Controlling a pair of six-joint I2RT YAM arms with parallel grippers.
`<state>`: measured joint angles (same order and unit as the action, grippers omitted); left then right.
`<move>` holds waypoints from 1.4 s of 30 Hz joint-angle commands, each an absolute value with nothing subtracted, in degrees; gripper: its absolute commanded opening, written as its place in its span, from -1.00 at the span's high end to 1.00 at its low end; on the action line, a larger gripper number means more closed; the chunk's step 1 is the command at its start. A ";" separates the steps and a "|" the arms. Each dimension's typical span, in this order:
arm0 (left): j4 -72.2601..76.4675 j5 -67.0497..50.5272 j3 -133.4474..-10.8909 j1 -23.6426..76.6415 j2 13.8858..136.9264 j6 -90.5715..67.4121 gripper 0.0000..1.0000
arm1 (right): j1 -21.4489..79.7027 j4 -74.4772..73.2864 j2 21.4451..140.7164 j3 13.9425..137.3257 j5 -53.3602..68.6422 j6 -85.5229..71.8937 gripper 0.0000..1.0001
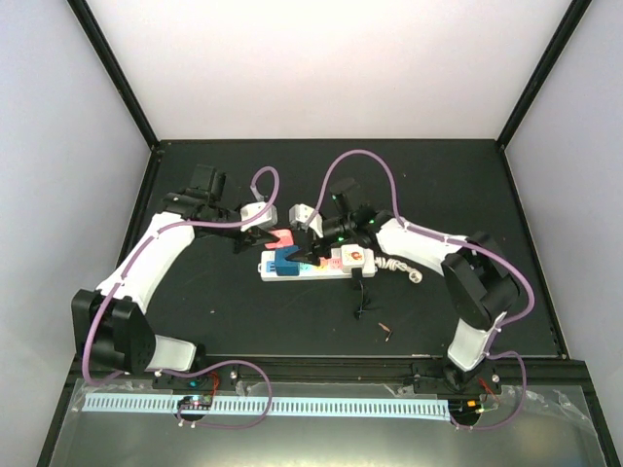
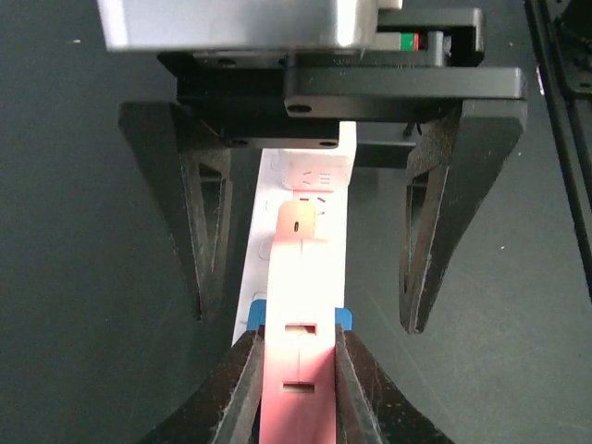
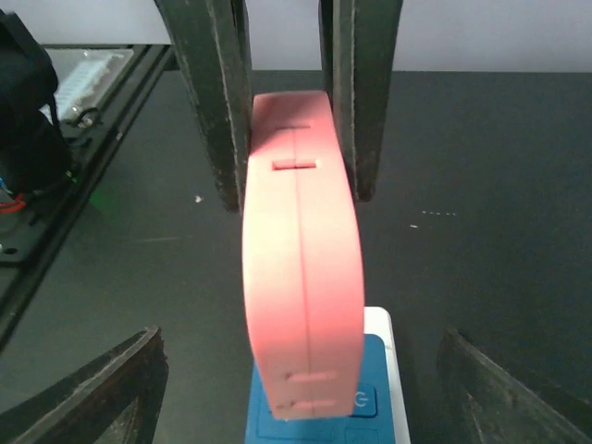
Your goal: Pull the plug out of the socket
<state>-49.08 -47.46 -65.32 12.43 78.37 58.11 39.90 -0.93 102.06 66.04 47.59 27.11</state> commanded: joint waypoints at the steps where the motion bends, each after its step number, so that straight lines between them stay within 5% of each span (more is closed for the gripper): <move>1: -53.44 -52.51 -69.38 11.89 78.48 58.38 0.97 | 38.80 -8.15 98.41 68.11 51.15 28.61 -0.58; 19: -55.54 -59.49 -69.41 11.91 78.58 59.57 0.97 | 38.62 -11.75 95.93 71.04 54.75 19.28 0.44; 26: -56.78 -58.21 -71.37 11.65 79.75 58.35 0.43 | 36.48 -10.87 95.98 71.50 58.03 14.87 0.95; 31: -57.25 -59.74 -72.18 10.78 80.45 57.80 0.23 | 33.83 -6.91 93.95 69.13 60.09 12.13 0.98; 42: -54.95 -68.72 -69.97 10.51 81.34 53.65 0.24 | 33.01 -7.87 92.35 68.57 62.54 13.81 0.97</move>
